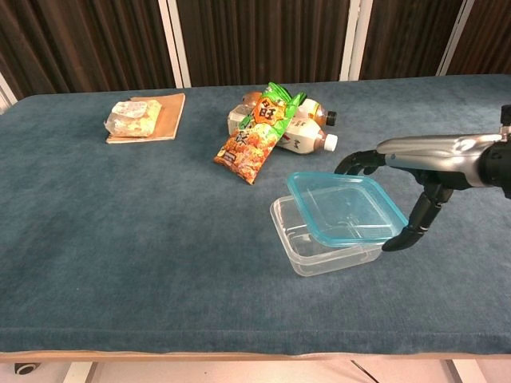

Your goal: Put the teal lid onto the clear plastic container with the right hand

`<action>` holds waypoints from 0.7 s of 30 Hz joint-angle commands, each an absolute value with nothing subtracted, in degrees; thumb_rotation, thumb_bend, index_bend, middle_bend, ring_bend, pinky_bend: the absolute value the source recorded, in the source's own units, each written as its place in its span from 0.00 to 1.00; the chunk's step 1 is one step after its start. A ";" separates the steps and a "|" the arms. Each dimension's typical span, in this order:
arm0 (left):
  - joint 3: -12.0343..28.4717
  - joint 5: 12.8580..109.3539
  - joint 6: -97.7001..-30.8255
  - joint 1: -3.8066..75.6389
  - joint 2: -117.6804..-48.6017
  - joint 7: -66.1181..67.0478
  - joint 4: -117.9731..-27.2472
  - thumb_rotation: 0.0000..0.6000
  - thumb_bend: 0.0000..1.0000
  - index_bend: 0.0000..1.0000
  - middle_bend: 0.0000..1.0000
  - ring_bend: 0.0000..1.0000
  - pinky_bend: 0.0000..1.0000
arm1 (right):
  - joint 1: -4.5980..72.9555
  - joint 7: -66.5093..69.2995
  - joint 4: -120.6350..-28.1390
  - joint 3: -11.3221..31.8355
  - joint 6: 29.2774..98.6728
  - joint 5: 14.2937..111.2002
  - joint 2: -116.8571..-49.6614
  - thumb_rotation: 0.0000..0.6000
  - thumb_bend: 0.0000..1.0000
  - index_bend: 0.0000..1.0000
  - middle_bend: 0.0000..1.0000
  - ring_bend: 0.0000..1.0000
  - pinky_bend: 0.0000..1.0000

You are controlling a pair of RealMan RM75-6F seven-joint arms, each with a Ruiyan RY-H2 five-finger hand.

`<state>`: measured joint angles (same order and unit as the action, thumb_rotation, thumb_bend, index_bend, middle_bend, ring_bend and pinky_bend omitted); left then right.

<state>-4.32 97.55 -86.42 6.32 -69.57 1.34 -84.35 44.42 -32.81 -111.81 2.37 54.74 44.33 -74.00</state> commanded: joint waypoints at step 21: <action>-4.40 97.82 -87.30 5.93 -69.15 0.56 -84.25 1.00 0.39 0.00 0.00 0.01 0.03 | 47.17 -35.79 -109.61 2.04 57.77 40.21 -78.04 1.00 0.10 0.48 0.21 0.08 0.02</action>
